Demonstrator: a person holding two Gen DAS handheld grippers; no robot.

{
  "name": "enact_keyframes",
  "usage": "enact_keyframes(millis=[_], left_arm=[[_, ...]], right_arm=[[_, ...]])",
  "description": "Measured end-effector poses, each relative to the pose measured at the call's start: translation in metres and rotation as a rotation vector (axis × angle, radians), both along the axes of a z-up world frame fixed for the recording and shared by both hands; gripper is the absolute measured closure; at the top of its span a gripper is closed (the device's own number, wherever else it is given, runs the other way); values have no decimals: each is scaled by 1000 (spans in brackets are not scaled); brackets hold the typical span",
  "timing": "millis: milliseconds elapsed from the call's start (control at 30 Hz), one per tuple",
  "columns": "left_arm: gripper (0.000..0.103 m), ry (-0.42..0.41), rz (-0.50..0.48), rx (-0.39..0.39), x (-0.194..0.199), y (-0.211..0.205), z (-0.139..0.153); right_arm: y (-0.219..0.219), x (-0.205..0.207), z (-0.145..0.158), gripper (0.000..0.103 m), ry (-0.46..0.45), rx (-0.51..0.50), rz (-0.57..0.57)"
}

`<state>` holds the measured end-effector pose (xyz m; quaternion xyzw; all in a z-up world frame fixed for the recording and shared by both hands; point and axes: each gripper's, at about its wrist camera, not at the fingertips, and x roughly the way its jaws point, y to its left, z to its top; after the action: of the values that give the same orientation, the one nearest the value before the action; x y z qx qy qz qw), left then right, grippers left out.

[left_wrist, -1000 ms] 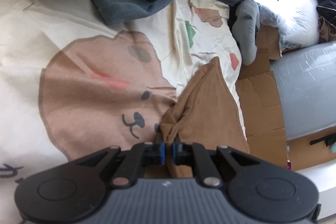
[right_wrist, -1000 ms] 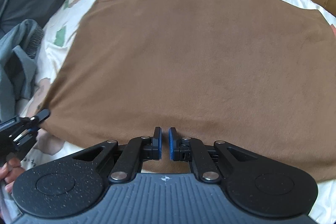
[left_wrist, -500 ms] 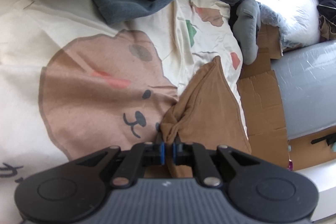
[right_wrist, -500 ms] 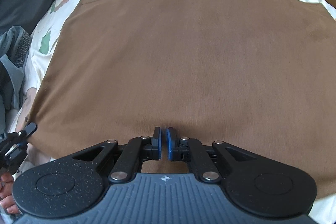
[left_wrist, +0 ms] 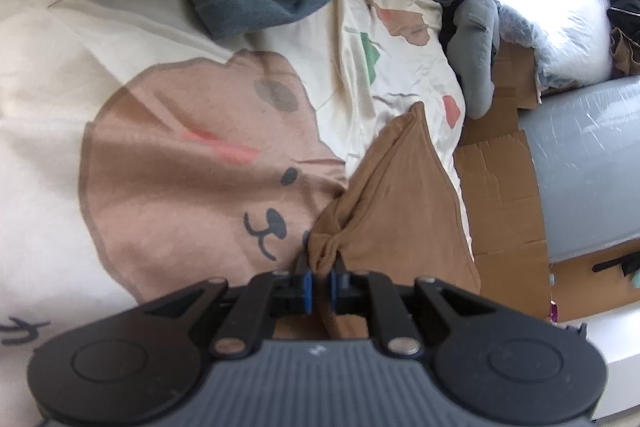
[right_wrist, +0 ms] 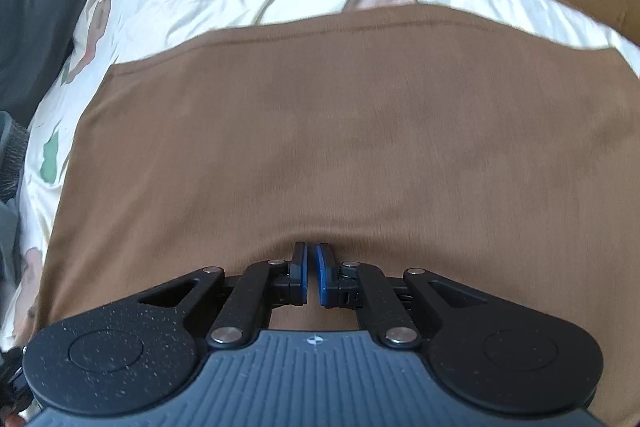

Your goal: Fold clothes

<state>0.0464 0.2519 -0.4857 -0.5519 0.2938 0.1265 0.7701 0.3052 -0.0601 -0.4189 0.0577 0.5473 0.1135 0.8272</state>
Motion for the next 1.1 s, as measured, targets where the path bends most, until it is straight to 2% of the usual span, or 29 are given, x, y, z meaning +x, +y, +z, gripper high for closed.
enact_keyframes(millis=[333, 600, 1100], left_arm=[[94, 7, -5, 9, 1, -1, 1], [94, 10, -12, 15, 2, -1, 1], [94, 11, -27, 17, 4, 1, 1]], right_arm=[[10, 48, 4, 92, -57, -67, -31], [8, 77, 6, 92, -96, -74, -50], [7, 139, 5, 92, -95, -68, -51]])
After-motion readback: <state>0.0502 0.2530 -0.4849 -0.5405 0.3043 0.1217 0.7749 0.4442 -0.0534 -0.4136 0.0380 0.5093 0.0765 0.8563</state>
